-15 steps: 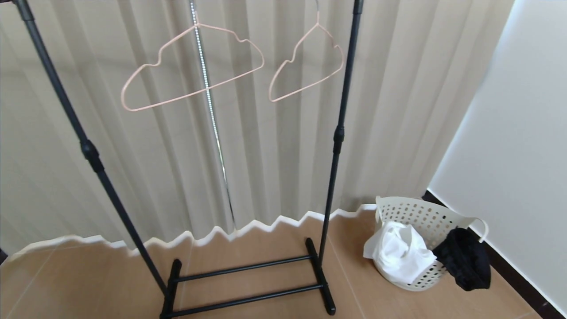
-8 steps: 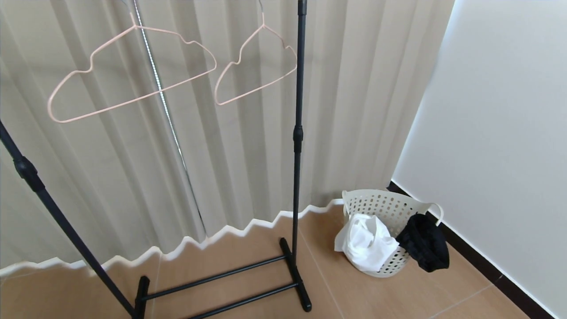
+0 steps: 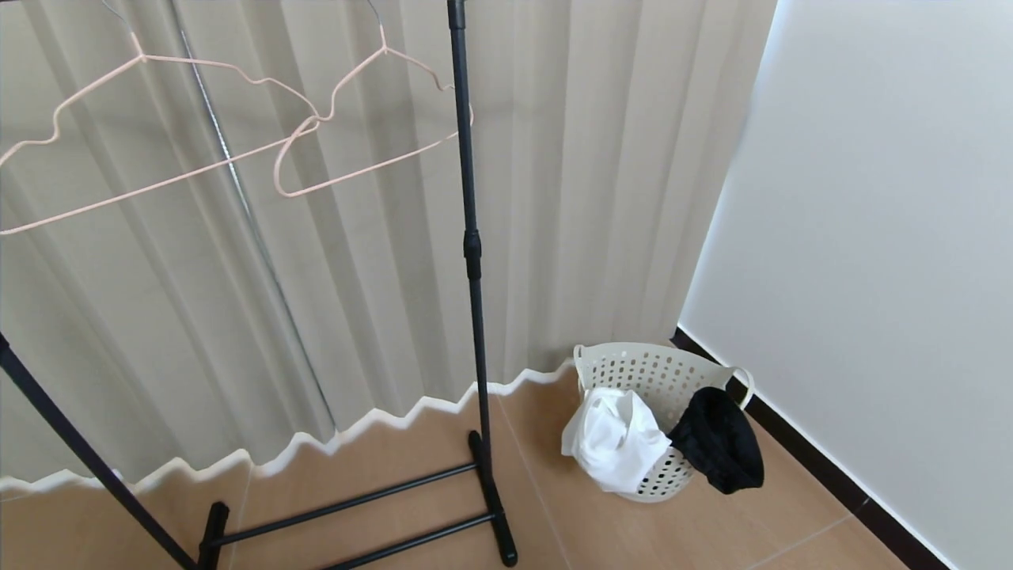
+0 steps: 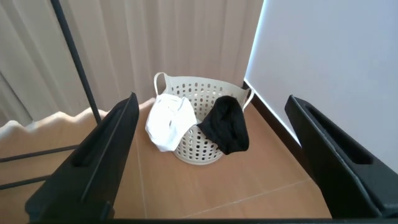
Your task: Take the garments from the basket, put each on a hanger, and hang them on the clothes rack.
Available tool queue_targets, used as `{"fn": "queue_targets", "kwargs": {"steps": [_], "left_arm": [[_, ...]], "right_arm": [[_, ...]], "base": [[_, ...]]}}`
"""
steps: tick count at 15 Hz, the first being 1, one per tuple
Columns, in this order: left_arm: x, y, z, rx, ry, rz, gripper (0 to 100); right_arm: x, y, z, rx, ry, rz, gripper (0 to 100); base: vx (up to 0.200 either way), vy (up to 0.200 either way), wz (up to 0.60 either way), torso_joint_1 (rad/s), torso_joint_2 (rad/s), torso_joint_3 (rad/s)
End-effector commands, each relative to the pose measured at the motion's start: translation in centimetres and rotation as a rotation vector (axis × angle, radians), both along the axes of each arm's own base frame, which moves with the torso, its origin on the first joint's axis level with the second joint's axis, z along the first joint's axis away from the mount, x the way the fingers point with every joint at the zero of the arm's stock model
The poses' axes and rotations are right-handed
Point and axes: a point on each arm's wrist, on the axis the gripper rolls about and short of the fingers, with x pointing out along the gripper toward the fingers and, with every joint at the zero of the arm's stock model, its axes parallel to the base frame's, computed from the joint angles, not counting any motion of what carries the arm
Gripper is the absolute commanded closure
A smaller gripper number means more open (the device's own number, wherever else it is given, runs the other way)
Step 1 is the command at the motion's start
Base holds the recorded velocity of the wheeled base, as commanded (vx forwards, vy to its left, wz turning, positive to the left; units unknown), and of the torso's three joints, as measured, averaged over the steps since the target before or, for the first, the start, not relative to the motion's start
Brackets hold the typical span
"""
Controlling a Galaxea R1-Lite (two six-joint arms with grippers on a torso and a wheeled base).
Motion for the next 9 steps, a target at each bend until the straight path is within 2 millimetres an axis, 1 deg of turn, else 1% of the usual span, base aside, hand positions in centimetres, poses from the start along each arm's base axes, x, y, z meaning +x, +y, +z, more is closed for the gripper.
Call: {"fn": "queue_targets", "kwargs": {"steps": [1,3,7,9], "left_arm": [[0.01,0.00,0.00,-0.001,0.001,0.000,0],[0.01,0.00,0.00,-0.001,0.001,0.000,0],[0.01,0.00,0.00,-0.001,0.001,0.000,0],[0.01,0.00,0.00,-0.004,0.001,0.000,0]], "right_arm": [[0.01,0.00,0.01,0.001,0.000,0.000,0],[0.01,0.00,0.01,0.001,0.000,0.001,0],[0.01,0.00,0.01,0.000,0.000,0.001,0],[0.01,0.00,0.01,0.001,0.000,0.000,0]], "base": [[0.200,0.000,0.00,0.002,0.00,-0.002],[0.200,0.000,0.00,0.002,0.00,0.005],[0.000,-0.200,0.00,0.007,0.00,0.002],[0.000,0.000,0.00,0.000,0.00,0.000]]}}
